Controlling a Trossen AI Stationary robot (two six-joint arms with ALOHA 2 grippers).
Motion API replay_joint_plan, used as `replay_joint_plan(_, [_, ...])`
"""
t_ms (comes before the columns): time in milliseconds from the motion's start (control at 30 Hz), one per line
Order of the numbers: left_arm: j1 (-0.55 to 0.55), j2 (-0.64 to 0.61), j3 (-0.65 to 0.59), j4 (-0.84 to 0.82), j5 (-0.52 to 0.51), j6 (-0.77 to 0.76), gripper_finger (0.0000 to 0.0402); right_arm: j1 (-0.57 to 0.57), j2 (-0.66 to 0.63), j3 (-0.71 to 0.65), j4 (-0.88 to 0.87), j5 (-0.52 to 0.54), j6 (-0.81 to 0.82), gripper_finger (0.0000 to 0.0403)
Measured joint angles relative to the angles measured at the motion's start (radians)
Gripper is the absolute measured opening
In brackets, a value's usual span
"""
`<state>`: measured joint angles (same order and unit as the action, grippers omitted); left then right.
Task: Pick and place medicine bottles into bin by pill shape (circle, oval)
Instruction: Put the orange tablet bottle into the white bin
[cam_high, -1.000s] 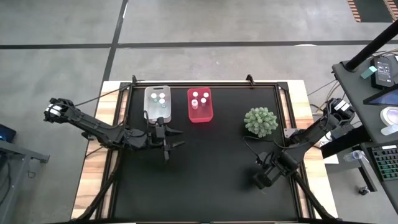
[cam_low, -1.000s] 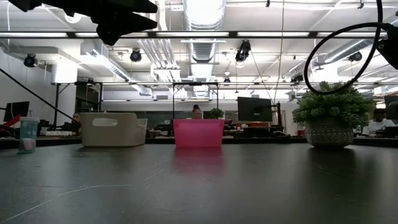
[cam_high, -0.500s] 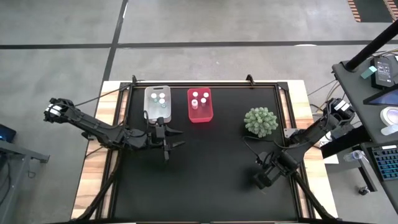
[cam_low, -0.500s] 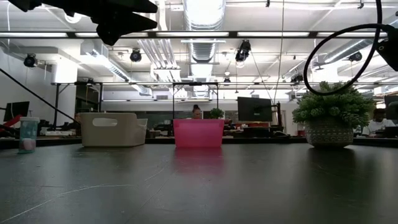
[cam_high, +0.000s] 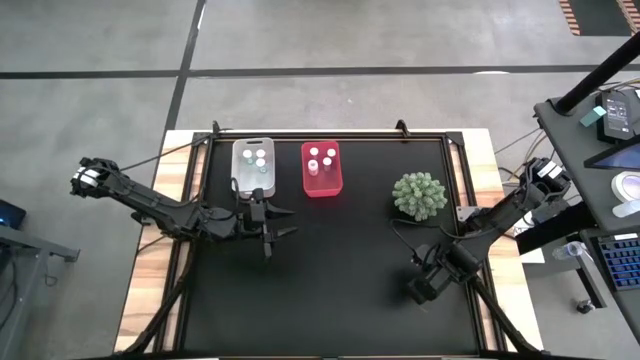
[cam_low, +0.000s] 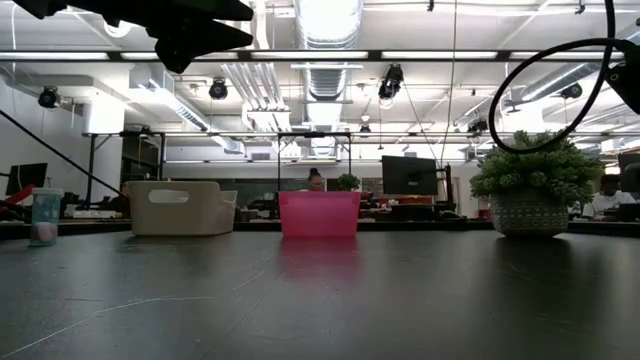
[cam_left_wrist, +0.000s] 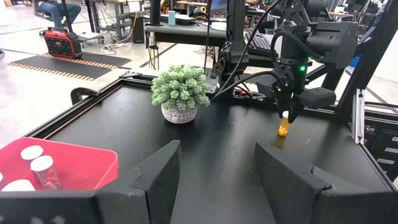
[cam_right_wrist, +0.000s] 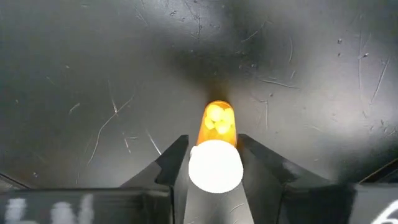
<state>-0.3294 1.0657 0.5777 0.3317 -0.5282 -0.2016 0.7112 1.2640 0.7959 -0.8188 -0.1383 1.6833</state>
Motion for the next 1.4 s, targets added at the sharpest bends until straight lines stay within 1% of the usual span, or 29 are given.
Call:
replay_joint_plan(133, [0.000,0.000,0.000,0.000,0.000,0.000,0.0191,-0.005,0.000,0.020,-0.001,0.016,-0.020,0.0112])
replay_joint_plan(267, [0.000,0.000,0.000,0.000,0.000,0.000,0.0191,-0.049,0.000,0.075,-0.002,0.081,-0.096,0.0120])
replay_joint_plan(333, [0.000,0.008,0.000,0.005,0.000,0.000,0.0191,-0.089,0.000,0.113,-0.001,0.118,-0.170,0.0120])
replay_joint_plan(433, [0.000,0.029,0.000,0.005,0.000,0.000,0.0191,-0.166,0.000,0.171,-0.002,0.174,-0.322,0.0115])
replay_joint_plan(600, [0.000,0.091,0.017,0.002,0.000,0.020,0.0191,-0.298,0.002,0.264,0.008,0.216,-0.587,0.0112])
replay_joint_plan(767, [0.001,0.191,0.054,0.001,0.000,0.035,0.0191,-0.402,0.035,0.335,0.060,0.220,-0.826,0.0113])
replay_joint_plan(1000, [0.002,0.334,0.136,0.004,0.000,0.078,0.0191,-0.490,0.146,0.440,0.102,0.219,-1.088,0.0113])
replay_joint_plan(1067, [0.003,0.367,0.160,0.006,0.009,0.078,0.0191,-0.506,0.180,0.469,0.100,0.219,-1.143,0.0113])
replay_joint_plan(1200, [0.012,0.419,0.193,0.008,0.060,0.078,0.0191,-0.526,0.244,0.529,0.099,0.217,-1.237,0.0113])
replay_joint_plan(1400, [0.039,0.491,0.222,0.020,0.083,0.054,0.0191,-0.529,0.310,0.609,0.096,0.209,-1.334,0.0113])
